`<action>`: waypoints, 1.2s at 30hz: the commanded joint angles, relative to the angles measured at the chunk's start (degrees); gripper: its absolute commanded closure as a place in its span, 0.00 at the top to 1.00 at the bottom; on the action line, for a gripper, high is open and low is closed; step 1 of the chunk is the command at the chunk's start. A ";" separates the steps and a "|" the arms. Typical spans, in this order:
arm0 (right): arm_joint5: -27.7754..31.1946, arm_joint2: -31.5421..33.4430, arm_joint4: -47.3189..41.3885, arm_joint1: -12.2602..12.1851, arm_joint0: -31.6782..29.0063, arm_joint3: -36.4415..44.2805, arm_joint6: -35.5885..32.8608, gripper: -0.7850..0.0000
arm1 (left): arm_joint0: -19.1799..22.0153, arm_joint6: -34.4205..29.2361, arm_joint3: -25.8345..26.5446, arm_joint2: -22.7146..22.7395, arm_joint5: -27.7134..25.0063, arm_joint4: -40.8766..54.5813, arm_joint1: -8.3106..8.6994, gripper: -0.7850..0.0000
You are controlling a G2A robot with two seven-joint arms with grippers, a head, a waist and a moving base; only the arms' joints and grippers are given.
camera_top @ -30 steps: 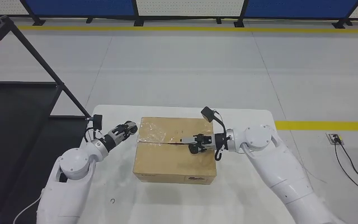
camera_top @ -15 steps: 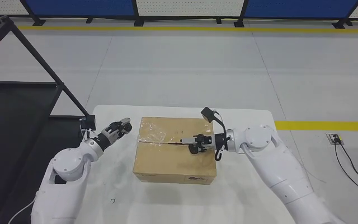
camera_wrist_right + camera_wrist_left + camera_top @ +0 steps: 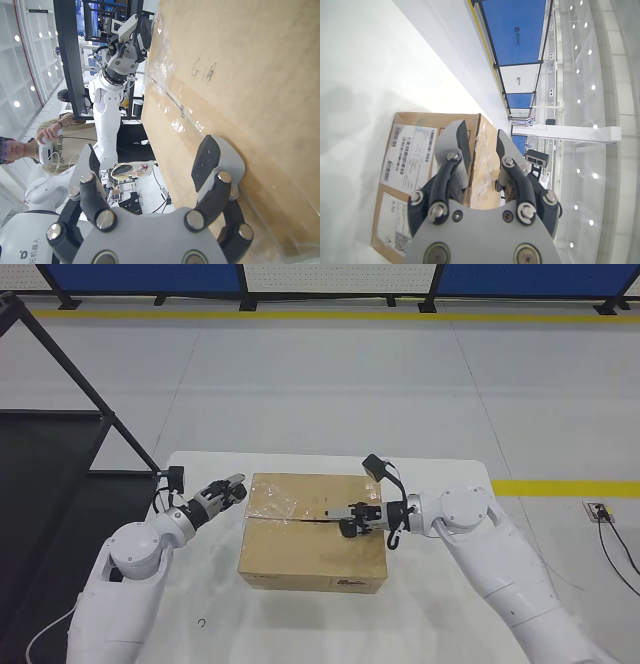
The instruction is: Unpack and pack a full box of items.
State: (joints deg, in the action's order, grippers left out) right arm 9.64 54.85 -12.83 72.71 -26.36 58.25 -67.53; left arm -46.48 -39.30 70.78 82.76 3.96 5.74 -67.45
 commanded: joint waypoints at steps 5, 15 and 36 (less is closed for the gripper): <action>-0.04 0.22 0.07 -0.13 -0.17 0.20 -0.14 1.00 | 0.78 0.06 -0.67 -0.88 -0.24 -0.05 0.02 0.31; -0.08 0.43 0.00 -0.25 -0.45 0.42 0.00 1.00 | 1.18 0.25 -1.16 -1.35 -1.08 -0.33 0.27 0.00; -0.08 0.19 -0.33 0.00 0.11 -0.52 1.90 1.00 | -8.57 1.37 19.81 1.33 -4.04 4.18 1.20 0.00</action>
State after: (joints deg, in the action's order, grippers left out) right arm 9.64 54.94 -13.21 72.73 -26.24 57.83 -65.98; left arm -54.75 -37.95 89.36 84.32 -0.07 9.87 -66.24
